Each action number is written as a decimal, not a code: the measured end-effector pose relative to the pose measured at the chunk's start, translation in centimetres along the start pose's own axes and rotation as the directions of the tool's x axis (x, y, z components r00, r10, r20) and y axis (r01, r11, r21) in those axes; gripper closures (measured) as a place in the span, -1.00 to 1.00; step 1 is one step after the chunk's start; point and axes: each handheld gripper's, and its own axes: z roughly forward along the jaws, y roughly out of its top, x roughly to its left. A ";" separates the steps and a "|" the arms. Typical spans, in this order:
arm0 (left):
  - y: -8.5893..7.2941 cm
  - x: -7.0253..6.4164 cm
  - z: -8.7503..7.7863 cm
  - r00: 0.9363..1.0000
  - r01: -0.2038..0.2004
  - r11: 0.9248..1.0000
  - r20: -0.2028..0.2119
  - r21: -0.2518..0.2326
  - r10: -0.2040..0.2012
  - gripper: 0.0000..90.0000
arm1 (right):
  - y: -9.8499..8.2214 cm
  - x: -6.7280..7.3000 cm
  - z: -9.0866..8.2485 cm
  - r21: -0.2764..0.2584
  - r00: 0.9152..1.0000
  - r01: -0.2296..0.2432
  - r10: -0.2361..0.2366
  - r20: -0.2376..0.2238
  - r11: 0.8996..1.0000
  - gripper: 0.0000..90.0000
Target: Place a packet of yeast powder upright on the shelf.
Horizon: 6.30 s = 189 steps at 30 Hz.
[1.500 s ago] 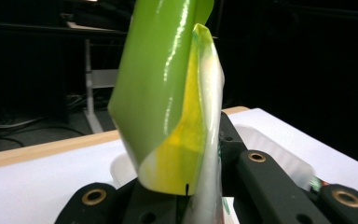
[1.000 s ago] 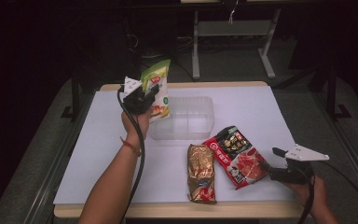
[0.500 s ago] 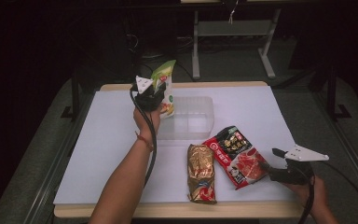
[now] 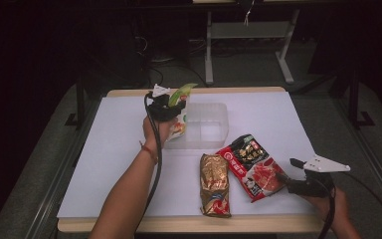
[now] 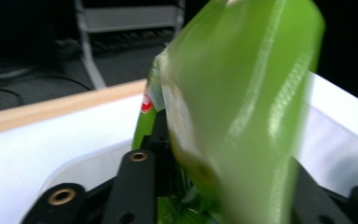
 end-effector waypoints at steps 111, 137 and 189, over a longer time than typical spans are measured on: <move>-10.0 -3.8 -7.5 0.859 -0.312 0.947 0.449 0.076 0.247 -0.18 | 3.4 6.7 -0.3 0.000 0.972 0.044 -0.043 -0.230 0.999 -0.18; -9.9 -6.7 -0.6 0.841 -0.272 0.932 0.531 0.238 0.109 -0.45 | 3.6 13.4 4.7 0.148 0.933 0.038 0.017 -0.359 0.988 -0.12; -8.2 -5.2 -6.0 0.804 -0.038 0.996 0.589 -0.082 0.079 0.88 | 3.7 9.2 0.6 -0.030 0.962 0.096 -0.100 -0.255 0.995 0.00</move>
